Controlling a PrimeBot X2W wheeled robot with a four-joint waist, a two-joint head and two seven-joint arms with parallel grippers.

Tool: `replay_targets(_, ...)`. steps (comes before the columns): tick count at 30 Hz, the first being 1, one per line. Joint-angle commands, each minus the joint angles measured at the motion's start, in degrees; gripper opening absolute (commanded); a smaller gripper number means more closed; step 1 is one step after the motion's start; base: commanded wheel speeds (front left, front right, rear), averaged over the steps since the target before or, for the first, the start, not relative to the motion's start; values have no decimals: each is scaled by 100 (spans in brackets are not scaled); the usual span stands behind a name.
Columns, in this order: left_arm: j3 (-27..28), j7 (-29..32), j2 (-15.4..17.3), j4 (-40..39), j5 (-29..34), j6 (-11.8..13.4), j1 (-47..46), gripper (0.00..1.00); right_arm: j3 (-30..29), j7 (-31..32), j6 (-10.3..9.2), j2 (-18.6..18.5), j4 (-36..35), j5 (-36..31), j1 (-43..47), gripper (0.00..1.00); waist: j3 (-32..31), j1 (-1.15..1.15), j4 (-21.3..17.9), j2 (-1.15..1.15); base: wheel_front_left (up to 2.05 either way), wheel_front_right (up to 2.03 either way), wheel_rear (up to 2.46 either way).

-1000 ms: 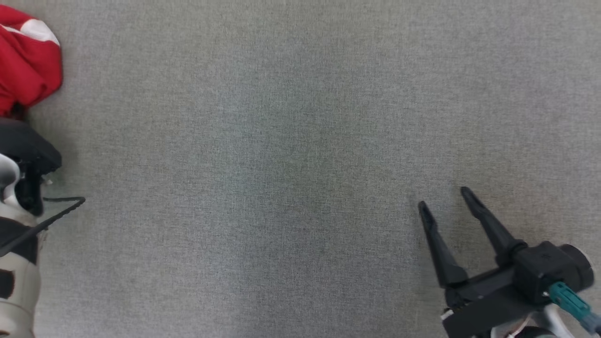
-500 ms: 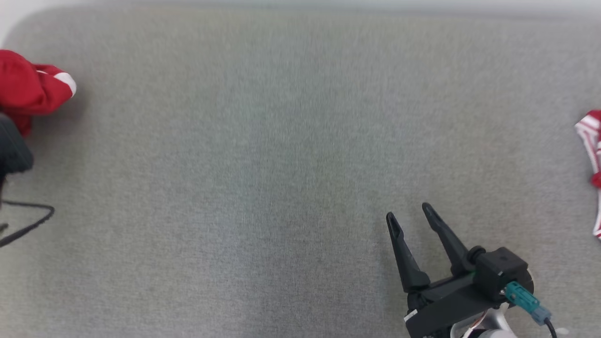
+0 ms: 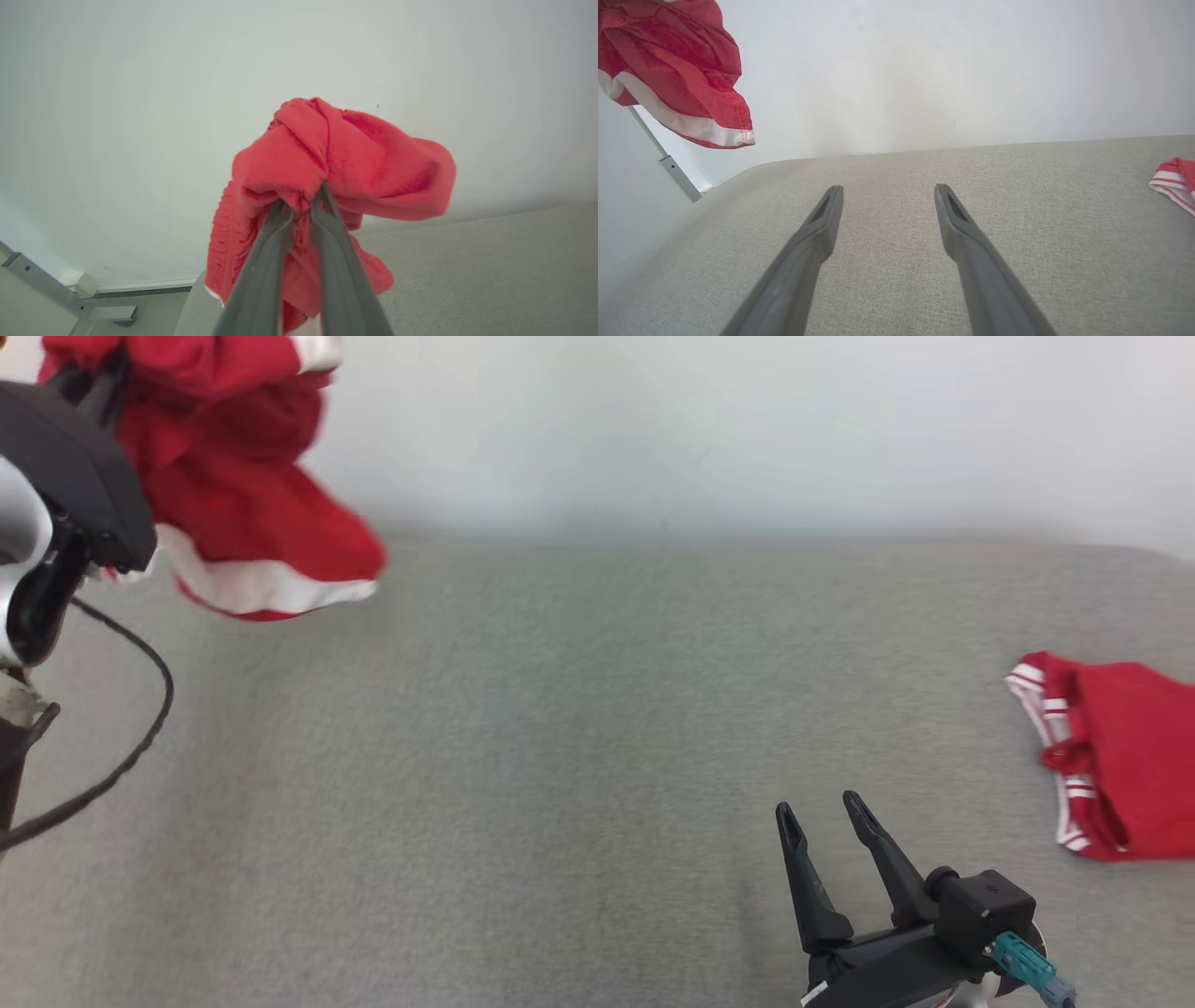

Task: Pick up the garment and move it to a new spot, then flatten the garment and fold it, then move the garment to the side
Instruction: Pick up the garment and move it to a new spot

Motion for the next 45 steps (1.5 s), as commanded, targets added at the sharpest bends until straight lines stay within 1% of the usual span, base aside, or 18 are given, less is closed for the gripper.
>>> replay_targets(1,-94,51,68,-281,3,-4,104,0,9,-28,3,26,18,18,23,100,-345,2,-466,1,0,0,0)
replay_targets(3,-186,78,125,-696,26,-2,153,0,1,-39,3,28,16,40,-14,100,-347,2,-665,1,0,0,0)
replay_targets(5,-208,63,134,-1090,90,97,194,0,4,-58,3,27,2,69,-43,100,-324,2,-871,1,0,0,0)
replay_targets(10,-320,61,-109,-1990,124,489,631,0,-45,-67,3,28,0,116,32,100,-245,2,-1346,1,0,0,0)
replay_targets(13,-473,119,-315,-2450,76,653,981,0,-86,-66,3,29,-10,131,86,100,-177,2,-1592,1,0,0,0)
replay_targets(15,-625,138,-443,-2673,129,749,1199,0,-115,-61,3,29,-30,116,101,100,-118,2,-1730,1,0,0,0)
replay_targets(18,-867,167,-655,-2779,154,854,1542,0,-100,-58,3,32,-73,117,40,100,-14,2,-1955,1,0,0,0)
replay_targets(20,-993,108,-781,-2717,150,881,1682,0,-110,-85,3,29,-96,149,-22,100,76,2,-2069,1,0,0,0)
replay_targets(22,-1105,-12,-980,-2570,118,893,1833,0,-121,-119,3,30,-98,160,-43,100,158,2,-2146,1,0,0,0)
replay_targets(26,-1263,-242,-1216,-2021,66,902,2123,0,-32,-159,3,31,-50,187,-94,100,288,2,-2305,1,0,0,0)
replay_targets(28,-1307,-357,-1326,-1688,19,868,2237,0,-28,-194,3,30,-30,219,-107,100,348,2,-2349,1,0,0,0)
replay_targets(29,-1307,-357,-1326,-1688,19,868,2237,0,-28,-194,3,30,-30,219,-107,100,348,2,-2349,1,0,0,0)
replay_targets(32,-1324,-569,-1446,-1182,-33,834,2360,0,-54,-240,3,30,17,232,-95,100,412,2,-2359,1,0,0,0)
replay_targets(34,-1303,-749,-1484,-870,-20,870,2392,0,-63,-270,3,30,39,229,-101,100,436,2,-2339,1,0,0,0)
replay_targets(35,-1326,-867,-1499,-752,44,882,2392,44,-60,-282,3,30,52,229,-108,100,441,2,-2326,1,0,0,0)
replay_targets(36,-1308,-969,-1561,-620,25,896,2417,100,-69,-286,3,30,62,232,-111,100,446,2,-2297,1,0,0,0)
replay_targets(42,-1319,-1521,-1706,-168,99,897,2459,100,-25,-299,3,30,127,266,-117,100,368,2,-2076,1,0,0,0)
replay_targets(45,-1171,-2017,-1732,-201,105,1014,2532,100,-29,-292,3,29,146,254,-71,100,270,2,-1939,1,0,0,0)
